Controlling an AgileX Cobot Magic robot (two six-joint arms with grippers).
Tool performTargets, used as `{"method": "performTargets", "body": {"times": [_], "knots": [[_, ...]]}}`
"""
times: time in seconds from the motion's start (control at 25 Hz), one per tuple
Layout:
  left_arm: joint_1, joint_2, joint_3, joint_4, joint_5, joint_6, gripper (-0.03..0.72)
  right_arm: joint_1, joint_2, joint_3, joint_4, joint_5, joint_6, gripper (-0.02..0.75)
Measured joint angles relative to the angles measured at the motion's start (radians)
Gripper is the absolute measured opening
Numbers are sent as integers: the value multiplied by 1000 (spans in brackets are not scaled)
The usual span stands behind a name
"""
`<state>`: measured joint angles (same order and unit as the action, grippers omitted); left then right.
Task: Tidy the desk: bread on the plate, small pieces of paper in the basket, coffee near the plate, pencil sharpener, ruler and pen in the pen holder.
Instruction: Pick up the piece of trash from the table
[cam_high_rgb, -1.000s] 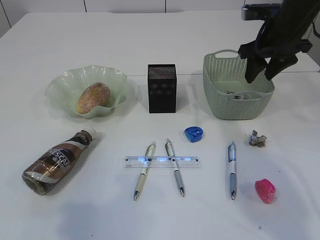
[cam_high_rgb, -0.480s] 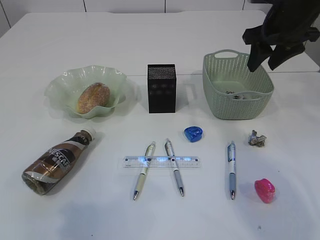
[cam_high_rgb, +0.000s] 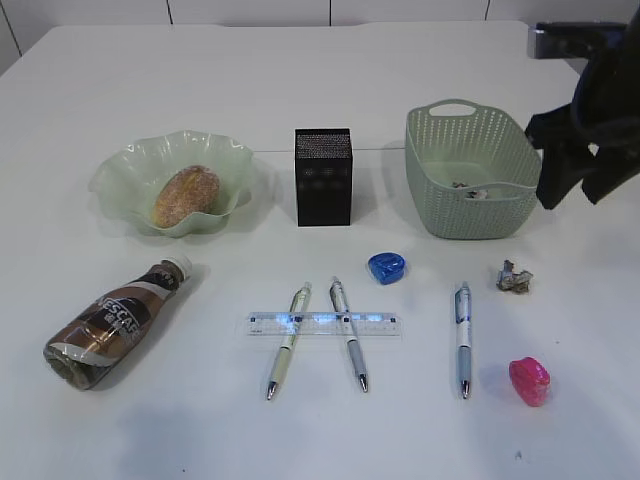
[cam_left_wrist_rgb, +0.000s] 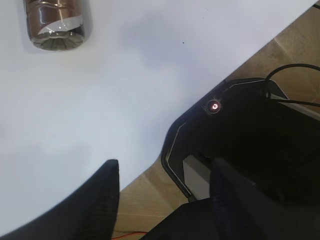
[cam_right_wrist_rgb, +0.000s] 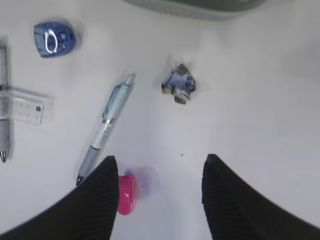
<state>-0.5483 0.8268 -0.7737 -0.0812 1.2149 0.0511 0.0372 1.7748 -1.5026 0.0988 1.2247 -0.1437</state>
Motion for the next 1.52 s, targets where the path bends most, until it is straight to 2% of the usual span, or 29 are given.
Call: {"method": "performTargets", "body": {"times": [0.24,0.28,0.4,0.48,0.6,0.64,0.68,1.04,1.32,1.36,1.52], "knots": [[0,0,0,-2,0,0,401,0,-1,104,0,0,0,426],[0,0,0,-2,0,0,401,0,-1,162,0,-32,0,426],[0,0,0,-4,0,0,401,0,-1,194,0,-118,0,426],[0,0,0,-4,0,0,401,0,-1,203,2,-174,0,426],[0,0,0,-4,0,0,401,0,-1,203,2,-174,0,426],[0,0,0,-4,-2,0,401,0,-1,204,3,-249,0,426],[0,0,0,-4,-2,0,401,0,6,204,3,-263,0,426],[0,0,0,-4,-2,0,401,7,117,204,-2,-311,0,426],[0,0,0,-4,-6,0,401,63,151,204,-76,-378,20,426],[0,0,0,-4,-6,0,401,84,155,204,-138,-415,77,426],[0,0,0,-6,-11,0,401,86,163,204,-188,-428,116,426]]}}
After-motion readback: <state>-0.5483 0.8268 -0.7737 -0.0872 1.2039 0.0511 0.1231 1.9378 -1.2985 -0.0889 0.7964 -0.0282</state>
